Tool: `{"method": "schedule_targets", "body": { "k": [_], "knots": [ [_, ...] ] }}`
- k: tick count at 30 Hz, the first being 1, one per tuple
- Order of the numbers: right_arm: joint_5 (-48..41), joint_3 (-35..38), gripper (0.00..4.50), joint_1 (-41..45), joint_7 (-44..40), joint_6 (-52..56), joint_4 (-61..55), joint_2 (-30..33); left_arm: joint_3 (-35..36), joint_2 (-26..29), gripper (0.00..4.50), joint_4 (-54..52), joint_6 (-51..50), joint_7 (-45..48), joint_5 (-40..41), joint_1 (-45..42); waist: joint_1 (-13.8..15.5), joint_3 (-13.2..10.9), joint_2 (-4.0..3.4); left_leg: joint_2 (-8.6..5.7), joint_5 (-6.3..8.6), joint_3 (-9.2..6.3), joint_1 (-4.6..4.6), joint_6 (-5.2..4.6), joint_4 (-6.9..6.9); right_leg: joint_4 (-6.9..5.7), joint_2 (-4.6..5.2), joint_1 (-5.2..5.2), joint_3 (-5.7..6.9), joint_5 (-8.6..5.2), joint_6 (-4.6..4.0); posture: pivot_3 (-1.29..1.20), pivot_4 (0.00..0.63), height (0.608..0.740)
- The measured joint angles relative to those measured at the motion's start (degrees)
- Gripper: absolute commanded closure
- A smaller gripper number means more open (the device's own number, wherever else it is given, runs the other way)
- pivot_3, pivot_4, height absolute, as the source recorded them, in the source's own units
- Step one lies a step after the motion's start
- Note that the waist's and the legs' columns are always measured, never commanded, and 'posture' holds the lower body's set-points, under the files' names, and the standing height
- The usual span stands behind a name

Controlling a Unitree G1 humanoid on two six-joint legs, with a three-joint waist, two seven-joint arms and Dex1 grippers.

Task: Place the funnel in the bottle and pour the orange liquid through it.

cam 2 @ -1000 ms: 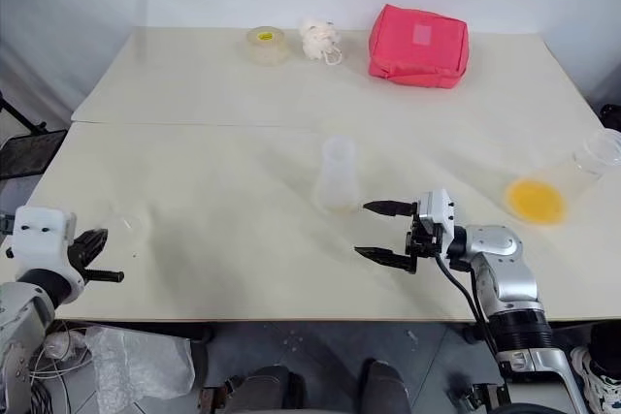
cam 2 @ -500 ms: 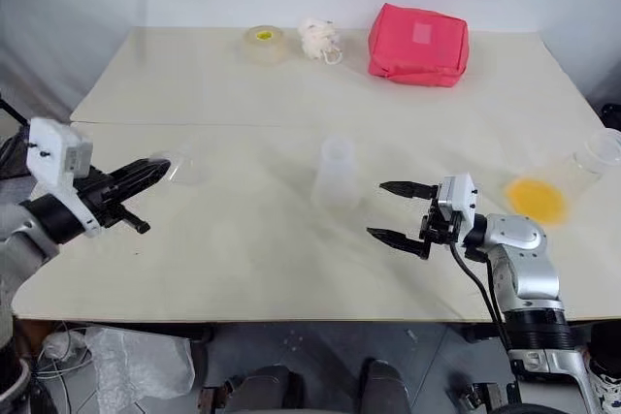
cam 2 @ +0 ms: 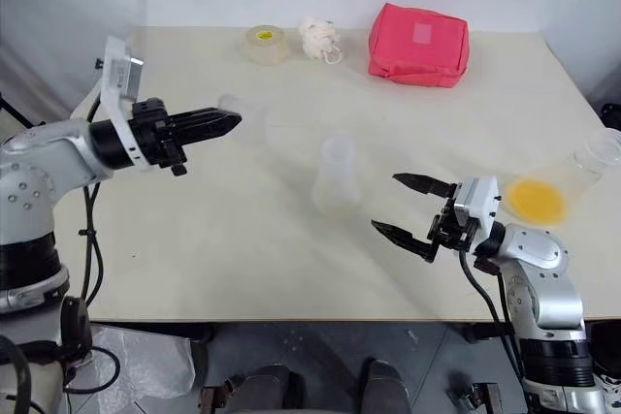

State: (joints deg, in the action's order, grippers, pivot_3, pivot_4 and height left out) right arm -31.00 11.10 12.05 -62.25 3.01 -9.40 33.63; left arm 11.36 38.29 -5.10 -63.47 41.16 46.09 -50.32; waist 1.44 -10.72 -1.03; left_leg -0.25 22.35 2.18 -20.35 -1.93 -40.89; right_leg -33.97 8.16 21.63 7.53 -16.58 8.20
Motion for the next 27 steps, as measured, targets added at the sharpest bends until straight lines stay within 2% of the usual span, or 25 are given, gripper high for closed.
{"method": "schedule_targets", "body": {
  "k": [9, 14, 27],
  "knots": [
    [-0.06, 0.92, 0.00, -5.11, 5.11, 0.93, -6.19, -0.09, -6.29, -5.62, 4.49, 18.50, -7.33, 1.39, -0.43, -15.74, -0.10, -0.04, 0.05, -0.03, -0.01, 0.09, -0.01, 0.02, 0.01, 0.01, -0.14, 0.05, -0.03, 0.00, 0.01, 0.00, 0.150, 0.740],
    [-0.03, 1.02, 0.00, -7.62, 7.70, 0.93, -8.66, -0.39, -9.94, -6.18, 4.49, 29.74, -13.93, 1.18, -3.63, -26.21, -0.12, -0.05, 0.07, -0.05, -0.01, 0.13, -0.02, 0.02, 0.04, 0.01, -0.16, 0.09, -0.06, 0.00, 0.01, 0.00, 0.150, 0.740],
    [-0.04, 0.60, 0.00, -8.72, 10.27, 0.89, -9.63, -0.76, -20.30, -5.63, 4.49, 46.28, -26.46, 11.60, -8.08, -37.47, -0.14, -0.08, 0.09, -0.03, -0.01, 0.29, -0.18, 0.03, 0.04, -0.04, -0.21, 0.36, -0.21, 0.00, 0.01, 0.00, 0.150, 0.740]
  ]
}}
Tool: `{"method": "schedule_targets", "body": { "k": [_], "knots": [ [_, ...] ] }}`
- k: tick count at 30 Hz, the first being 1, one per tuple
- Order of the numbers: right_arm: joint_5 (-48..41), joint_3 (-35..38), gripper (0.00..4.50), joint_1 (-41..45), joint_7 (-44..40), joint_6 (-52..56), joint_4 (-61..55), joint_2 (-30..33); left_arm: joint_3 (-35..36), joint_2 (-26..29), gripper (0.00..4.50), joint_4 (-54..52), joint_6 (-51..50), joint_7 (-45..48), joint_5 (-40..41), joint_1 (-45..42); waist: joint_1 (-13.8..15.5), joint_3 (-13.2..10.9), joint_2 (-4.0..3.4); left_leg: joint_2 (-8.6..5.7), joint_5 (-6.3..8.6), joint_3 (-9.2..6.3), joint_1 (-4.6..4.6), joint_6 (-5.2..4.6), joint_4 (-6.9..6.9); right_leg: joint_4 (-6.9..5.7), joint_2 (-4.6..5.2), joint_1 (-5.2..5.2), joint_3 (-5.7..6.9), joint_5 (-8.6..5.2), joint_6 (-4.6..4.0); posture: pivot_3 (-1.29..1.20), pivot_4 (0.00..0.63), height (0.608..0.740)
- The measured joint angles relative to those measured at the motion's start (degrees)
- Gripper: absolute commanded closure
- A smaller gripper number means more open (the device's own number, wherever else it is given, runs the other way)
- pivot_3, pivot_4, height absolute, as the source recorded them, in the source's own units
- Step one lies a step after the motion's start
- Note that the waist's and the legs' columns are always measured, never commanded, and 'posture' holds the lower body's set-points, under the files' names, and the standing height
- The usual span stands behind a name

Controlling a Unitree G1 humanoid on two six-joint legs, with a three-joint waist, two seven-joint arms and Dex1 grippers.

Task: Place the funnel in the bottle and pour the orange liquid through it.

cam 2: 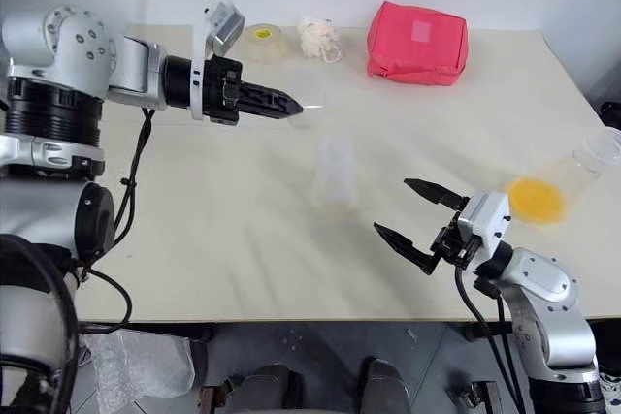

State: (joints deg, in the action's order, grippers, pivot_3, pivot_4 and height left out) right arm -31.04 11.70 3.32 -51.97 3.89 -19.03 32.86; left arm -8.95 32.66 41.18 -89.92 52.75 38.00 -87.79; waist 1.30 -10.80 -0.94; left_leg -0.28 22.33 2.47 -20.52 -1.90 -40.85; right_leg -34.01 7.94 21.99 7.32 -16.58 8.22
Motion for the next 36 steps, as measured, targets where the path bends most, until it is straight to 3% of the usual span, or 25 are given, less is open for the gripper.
{"method": "schedule_targets", "body": {
  "k": [5, 17, 29, 36],
  "knots": [
    [-0.48, -0.04, 0.00, 0.92, -0.15, -0.03, 0.03, 0.00, -3.85, 0.34, 4.49, 2.71, -1.63, 4.45, -0.57, -2.39, -0.03, 0.00, 0.00, -0.01, -0.01, 0.11, -0.53, 0.01, -0.13, -0.26, 0.00, 0.61, -0.11, 0.00, 0.00, 0.00, 0.150, 0.740],
    [-0.45, -0.20, 0.00, 0.45, -0.10, -0.38, 0.28, -0.88, -14.01, -0.52, 4.49, 9.45, 2.71, 14.16, -7.82, -4.60, -0.02, -0.01, 0.01, 0.01, -0.01, 0.59, -0.64, 0.01, -0.15, -0.29, -0.02, 0.70, -0.08, 0.00, 0.00, 0.00, 0.150, 0.740],
    [-0.44, -0.21, 0.00, -0.26, 0.01, -1.48, 0.03, -1.10, -22.11, -5.80, 4.49, 18.53, 11.86, 27.38, -18.00, -8.91, -0.06, -0.02, 0.04, 0.01, -0.01, 0.73, -0.66, 0.01, -0.16, -0.29, -0.03, 0.75, -0.11, 0.00, 0.00, 0.00, 0.150, 0.740],
    [-0.34, -0.28, 0.00, -1.75, 0.57, -1.66, -0.82, -1.78, -22.99, -8.48, 4.49, 24.85, 16.51, 31.91, -24.16, -10.98, 0.09, -0.08, 0.13, 0.01, -0.02, 0.72, -0.70, -0.01, -0.18, -0.30, -0.02, 0.76, -0.10, 0.00, 0.00, 0.00, 0.150, 0.740]
  ]
}}
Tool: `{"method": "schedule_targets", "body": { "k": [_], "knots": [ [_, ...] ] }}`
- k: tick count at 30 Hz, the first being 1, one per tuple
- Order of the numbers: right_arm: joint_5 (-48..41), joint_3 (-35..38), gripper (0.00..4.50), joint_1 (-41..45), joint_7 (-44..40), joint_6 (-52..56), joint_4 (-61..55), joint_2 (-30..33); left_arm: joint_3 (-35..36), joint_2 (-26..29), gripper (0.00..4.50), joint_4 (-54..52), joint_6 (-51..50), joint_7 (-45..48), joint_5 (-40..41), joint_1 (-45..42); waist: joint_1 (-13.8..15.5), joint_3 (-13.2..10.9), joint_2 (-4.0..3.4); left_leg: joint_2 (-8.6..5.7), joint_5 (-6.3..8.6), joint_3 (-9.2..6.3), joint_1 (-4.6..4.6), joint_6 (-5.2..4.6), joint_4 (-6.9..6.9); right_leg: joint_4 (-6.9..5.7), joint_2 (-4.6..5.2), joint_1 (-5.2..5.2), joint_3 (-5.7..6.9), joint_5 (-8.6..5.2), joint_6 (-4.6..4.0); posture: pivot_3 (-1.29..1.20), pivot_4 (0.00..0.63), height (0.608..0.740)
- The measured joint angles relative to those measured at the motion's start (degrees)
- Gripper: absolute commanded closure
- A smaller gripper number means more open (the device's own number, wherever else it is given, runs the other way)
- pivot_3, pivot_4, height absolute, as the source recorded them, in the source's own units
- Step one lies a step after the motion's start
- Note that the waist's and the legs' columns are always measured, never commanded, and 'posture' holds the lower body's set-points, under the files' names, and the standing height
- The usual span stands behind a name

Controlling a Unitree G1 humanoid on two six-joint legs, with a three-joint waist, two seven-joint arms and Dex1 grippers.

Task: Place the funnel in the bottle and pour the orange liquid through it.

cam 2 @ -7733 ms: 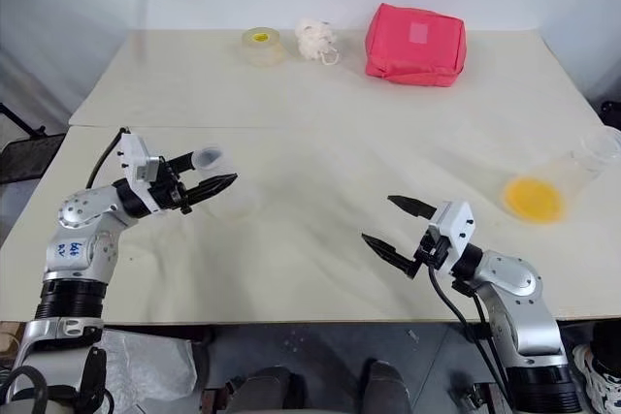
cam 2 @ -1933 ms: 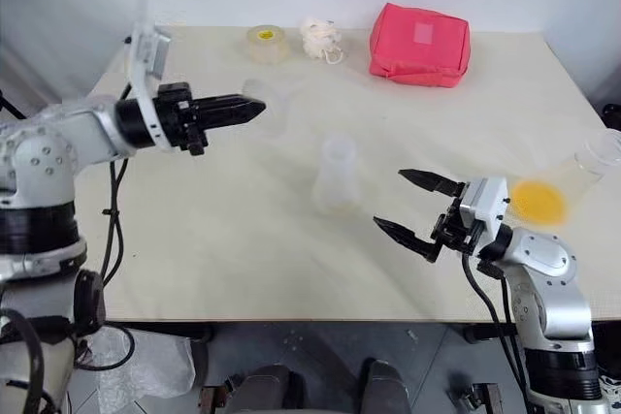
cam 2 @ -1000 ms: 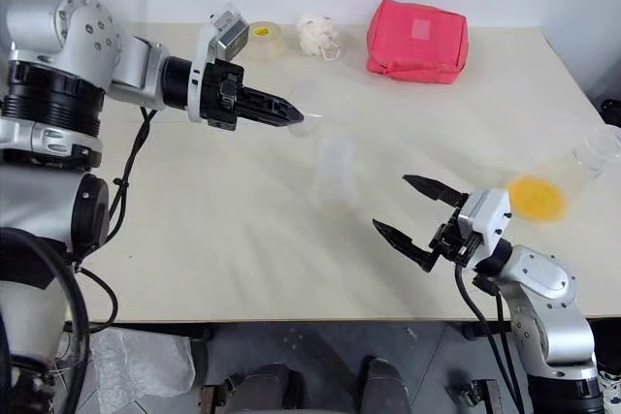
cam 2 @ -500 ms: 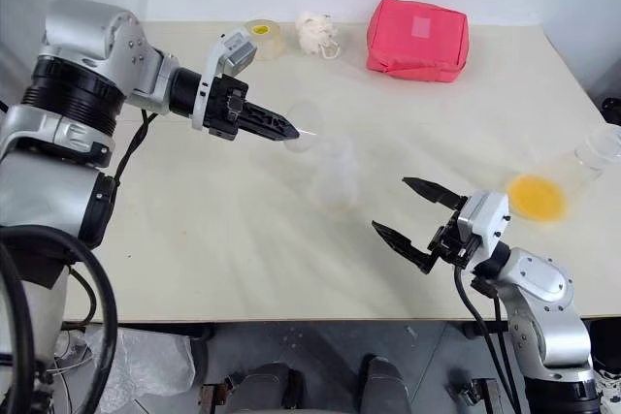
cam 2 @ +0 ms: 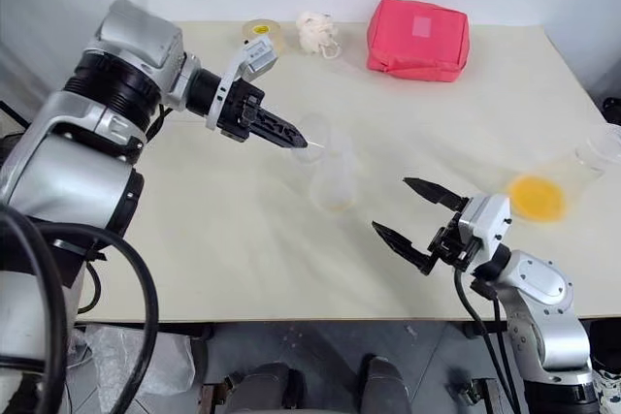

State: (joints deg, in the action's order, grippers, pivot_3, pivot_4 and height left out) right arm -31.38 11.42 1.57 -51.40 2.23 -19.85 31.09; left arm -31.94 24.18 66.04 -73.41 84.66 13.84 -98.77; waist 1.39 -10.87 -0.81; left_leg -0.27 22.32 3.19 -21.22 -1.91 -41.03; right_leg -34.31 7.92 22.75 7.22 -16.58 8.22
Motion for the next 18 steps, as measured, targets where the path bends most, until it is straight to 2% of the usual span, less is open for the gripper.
{"method": "schedule_targets", "body": {
  "k": [6, 9, 18],
  "knots": [
    [0.71, 0.01, 0.00, -0.61, 0.94, -0.77, -0.33, -0.19, 0.79, -2.04, 4.49, 3.48, 3.26, 1.28, -4.03, -1.54, -0.08, -0.01, 0.01, 0.02, 0.00, 0.01, 0.01, 0.00, 0.00, -0.01, 0.00, 0.01, 0.00, 0.00, 0.00, 0.00, 0.150, 0.740],
    [0.98, 0.01, 0.00, -1.08, 1.10, -1.03, -0.35, -0.29, 1.87, -2.74, 3.87, 4.77, 4.54, 1.30, -6.04, -2.14, -0.03, -0.01, 0.01, 0.02, 0.00, 0.00, 0.01, 0.00, 0.00, -0.02, 0.00, 0.01, 0.00, 0.00, 0.00, 0.00, 0.150, 0.740],
    [1.15, 0.00, 0.00, -2.01, 1.71, -1.30, -0.45, -0.40, 6.52, -4.32, 1.15, 7.01, 6.97, 1.27, -9.34, -2.51, -0.06, -0.01, 0.02, 0.02, 0.00, 0.00, 0.01, -0.01, -0.03, -0.09, 0.01, 0.02, 0.00, 0.00, 0.00, 0.00, 0.150, 0.740]
  ]
}}
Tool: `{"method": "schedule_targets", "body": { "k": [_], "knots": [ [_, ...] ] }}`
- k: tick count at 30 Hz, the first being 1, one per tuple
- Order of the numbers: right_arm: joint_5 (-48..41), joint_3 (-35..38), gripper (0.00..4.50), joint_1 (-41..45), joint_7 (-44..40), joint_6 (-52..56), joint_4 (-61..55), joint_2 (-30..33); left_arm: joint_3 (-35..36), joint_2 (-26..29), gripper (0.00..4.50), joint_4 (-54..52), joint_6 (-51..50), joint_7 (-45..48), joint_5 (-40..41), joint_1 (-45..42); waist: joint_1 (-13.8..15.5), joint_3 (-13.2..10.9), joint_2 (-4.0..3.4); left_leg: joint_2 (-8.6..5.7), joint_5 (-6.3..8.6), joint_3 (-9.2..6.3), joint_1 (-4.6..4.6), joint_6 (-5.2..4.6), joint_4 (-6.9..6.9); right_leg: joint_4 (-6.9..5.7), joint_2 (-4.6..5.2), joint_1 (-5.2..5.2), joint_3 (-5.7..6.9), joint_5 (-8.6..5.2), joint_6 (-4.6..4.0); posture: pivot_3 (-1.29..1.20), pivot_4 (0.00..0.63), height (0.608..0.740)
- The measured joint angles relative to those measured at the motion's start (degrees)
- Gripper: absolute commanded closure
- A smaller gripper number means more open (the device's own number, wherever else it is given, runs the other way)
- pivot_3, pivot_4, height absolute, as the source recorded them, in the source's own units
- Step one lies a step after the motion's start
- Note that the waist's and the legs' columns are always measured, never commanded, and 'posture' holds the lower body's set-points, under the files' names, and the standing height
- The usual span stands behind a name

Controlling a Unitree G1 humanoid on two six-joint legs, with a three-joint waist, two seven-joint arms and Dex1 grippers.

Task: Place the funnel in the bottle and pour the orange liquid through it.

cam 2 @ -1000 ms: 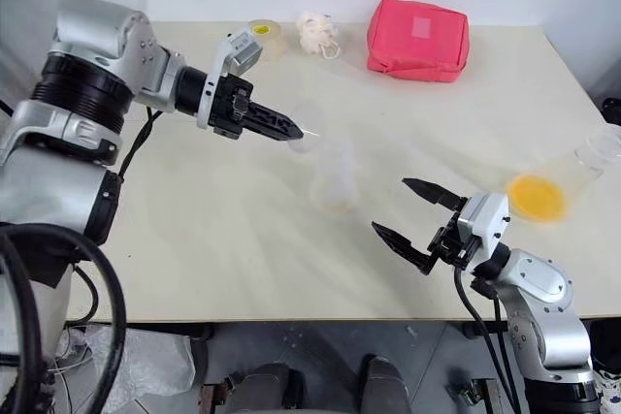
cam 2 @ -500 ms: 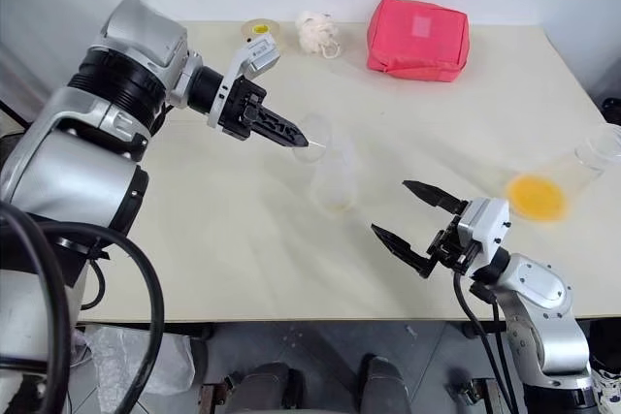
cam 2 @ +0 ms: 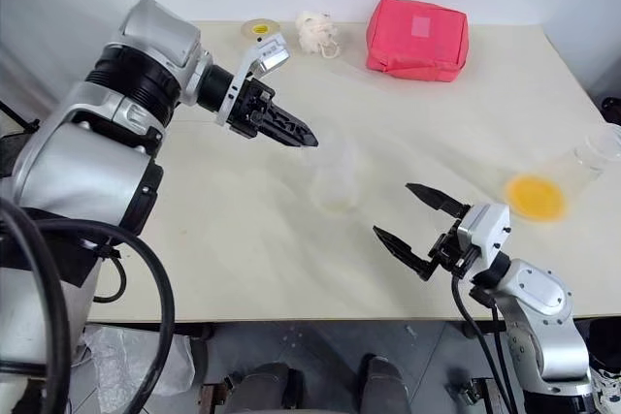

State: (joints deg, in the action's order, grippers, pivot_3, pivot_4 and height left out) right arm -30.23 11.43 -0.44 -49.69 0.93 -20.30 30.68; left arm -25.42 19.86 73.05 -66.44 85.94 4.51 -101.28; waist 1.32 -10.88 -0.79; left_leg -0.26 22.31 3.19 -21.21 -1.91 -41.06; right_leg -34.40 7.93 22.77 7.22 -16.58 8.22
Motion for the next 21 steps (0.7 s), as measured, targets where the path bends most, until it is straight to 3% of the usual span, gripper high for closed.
{"method": "schedule_targets", "body": {
  "k": [4, 11, 17, 21],
  "knots": [
    [0.00, 0.00, 0.00, -0.08, 0.08, -0.67, 0.00, 0.00, 2.10, -0.23, 0.06, 0.10, 0.52, -0.01, -0.81, -1.07, 0.00, 0.00, 0.00, 0.00, 0.00, -0.01, 0.01, 0.00, 0.00, -0.04, 0.00, 0.00, 0.00, 0.00, 0.00, 0.00, 0.150, 0.740],
    [0.00, 0.01, 0.00, -0.10, 0.09, -0.92, 0.00, 0.02, 5.12, 0.18, 0.06, 0.74, 1.25, -0.18, -2.19, -1.18, -0.04, 0.00, 0.00, 0.00, 0.00, 0.00, 0.02, 0.00, -0.03, -0.12, 0.01, 0.03, -0.01, 0.00, 0.00, 0.00, 0.150, 0.740],
    [-0.01, 0.33, 0.00, -0.27, 0.40, -0.90, -0.01, 0.56, 9.17, 4.80, 0.06, -0.83, 4.06, -0.66, -2.18, -0.77, -0.12, 0.00, 0.00, 0.01, 0.00, -0.01, 0.03, 0.00, -0.05, -0.32, 0.03, 0.11, 0.00, 0.00, 0.00, 0.00, 0.150, 0.740],
    [-0.14, 2.28, 0.00, -2.19, 0.96, -0.63, -1.63, 1.51, 16.84, 9.65, 0.06, -14.88, 13.64, -3.74, 1.10, 10.81, -0.24, 0.01, -0.02, 0.07, 0.00, -0.43, 0.12, 0.00, -0.08, -0.47, 0.13, 0.15, -0.06, 0.00, 0.00, 0.00, 0.150, 0.740]
  ]
}}
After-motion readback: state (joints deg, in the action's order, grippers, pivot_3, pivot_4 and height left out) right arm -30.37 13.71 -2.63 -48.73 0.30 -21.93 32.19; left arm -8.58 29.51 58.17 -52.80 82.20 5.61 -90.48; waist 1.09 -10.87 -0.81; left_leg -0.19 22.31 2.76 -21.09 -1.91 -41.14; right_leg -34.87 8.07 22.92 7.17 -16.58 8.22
